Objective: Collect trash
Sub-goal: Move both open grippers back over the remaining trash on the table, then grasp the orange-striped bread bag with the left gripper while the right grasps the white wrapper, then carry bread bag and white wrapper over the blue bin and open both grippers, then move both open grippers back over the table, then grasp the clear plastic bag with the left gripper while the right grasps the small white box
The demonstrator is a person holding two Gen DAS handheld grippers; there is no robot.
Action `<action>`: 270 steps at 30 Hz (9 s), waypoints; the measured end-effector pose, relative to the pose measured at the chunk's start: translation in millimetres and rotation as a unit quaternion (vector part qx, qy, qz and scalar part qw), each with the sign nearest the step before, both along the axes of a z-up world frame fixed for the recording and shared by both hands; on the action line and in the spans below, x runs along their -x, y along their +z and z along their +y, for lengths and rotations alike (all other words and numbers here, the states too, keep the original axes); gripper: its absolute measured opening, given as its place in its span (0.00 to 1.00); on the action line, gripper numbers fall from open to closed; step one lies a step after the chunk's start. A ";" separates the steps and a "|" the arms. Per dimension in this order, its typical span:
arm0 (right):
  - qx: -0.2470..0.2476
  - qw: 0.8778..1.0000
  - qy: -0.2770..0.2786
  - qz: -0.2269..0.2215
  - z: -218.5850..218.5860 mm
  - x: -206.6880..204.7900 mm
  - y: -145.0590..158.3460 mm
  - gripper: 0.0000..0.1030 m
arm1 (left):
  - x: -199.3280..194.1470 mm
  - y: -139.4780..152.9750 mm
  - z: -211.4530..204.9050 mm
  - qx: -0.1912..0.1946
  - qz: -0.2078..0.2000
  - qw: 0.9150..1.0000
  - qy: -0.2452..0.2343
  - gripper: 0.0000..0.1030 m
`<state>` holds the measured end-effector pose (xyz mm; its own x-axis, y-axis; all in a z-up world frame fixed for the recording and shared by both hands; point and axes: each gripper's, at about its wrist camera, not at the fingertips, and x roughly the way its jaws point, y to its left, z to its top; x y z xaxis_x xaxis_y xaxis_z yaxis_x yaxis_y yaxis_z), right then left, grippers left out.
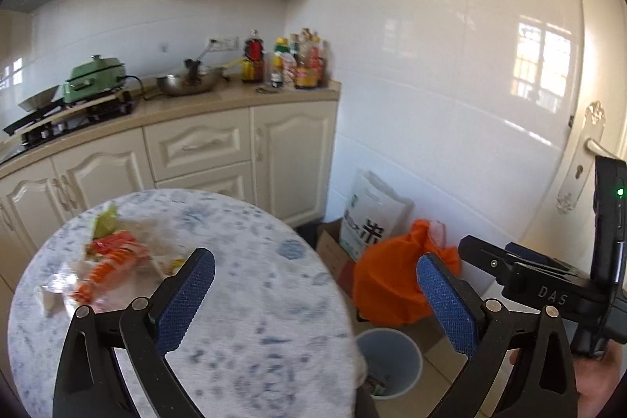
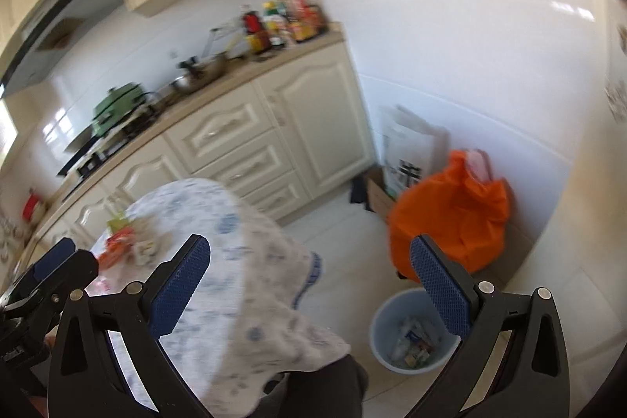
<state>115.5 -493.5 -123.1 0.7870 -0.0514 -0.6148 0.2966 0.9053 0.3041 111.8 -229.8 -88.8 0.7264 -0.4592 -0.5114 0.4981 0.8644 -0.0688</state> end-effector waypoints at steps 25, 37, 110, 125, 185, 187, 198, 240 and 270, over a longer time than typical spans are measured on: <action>0.093 0.982 0.167 0.004 198.5 -109.9 8.8 1.00 | -41.2 -3.0 160.7 -0.029 -0.040 0.988 0.149 0.99; 0.074 0.979 0.174 0.071 189.3 -174.4 -59.1 1.00 | -166.4 -50.2 115.1 -0.151 0.002 0.985 0.080 0.95; 0.079 0.989 0.119 -0.048 72.7 -30.0 35.5 0.17 | -45.6 4.9 28.3 0.053 -0.046 0.997 -0.009 0.25; 0.042 0.998 -0.030 0.034 -71.5 33.4 -30.6 0.17 | -68.4 -51.4 -119.1 0.026 0.036 0.988 -0.145 0.25; -0.023 0.997 -0.049 0.050 -66.5 21.4 -49.4 1.00 | -11.8 -39.8 -85.3 -0.010 0.030 0.997 -0.072 0.99; -0.016 0.999 -0.034 0.038 -49.7 16.7 -36.2 1.00 | -6.7 -31.9 -62.1 -0.004 0.024 0.998 -0.055 0.99; 0.012 0.999 0.045 -0.013 43.8 -12.9 14.8 1.00 | 18.1 4.7 56.0 0.019 -0.019 0.999 0.039 0.99; 0.079 0.972 0.220 -0.003 224.7 -109.8 -18.1 1.00 | -73.5 -52.0 184.6 -0.032 0.061 0.970 0.234 0.99; 0.099 0.939 0.313 0.105 313.6 -219.3 -103.9 0.86 | -137.2 -91.7 229.0 0.016 0.104 0.967 0.230 0.48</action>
